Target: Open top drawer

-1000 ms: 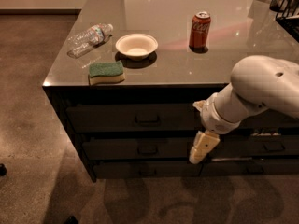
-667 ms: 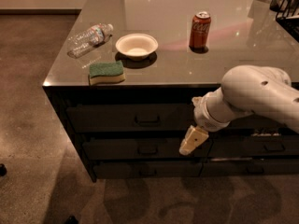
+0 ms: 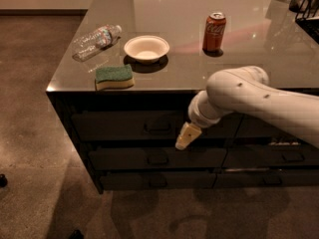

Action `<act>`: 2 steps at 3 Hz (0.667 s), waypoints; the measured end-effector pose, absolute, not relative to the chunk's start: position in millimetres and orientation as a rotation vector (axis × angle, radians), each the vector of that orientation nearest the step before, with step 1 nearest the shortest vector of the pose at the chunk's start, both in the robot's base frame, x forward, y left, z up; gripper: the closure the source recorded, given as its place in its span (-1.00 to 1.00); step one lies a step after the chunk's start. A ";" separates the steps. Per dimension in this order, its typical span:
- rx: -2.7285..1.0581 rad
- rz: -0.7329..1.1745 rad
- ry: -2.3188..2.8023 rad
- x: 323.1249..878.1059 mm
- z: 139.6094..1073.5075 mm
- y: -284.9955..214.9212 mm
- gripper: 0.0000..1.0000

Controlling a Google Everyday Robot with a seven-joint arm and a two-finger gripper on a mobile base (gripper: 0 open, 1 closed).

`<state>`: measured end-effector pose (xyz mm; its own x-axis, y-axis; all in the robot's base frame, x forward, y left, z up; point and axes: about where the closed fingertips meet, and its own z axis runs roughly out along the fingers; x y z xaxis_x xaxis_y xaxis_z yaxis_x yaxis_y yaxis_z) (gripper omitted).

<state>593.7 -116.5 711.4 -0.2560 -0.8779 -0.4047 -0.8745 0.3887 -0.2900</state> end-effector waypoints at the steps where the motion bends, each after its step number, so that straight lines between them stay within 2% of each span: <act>1: -1.528 0.000 2.149 620.6 688.8 -102.0 -0.95; 2: -1.543 0.034 2.153 631.0 669.6 -97.0 -0.55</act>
Offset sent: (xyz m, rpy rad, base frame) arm 0.0510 0.0241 -0.0623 0.0171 0.0594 0.0456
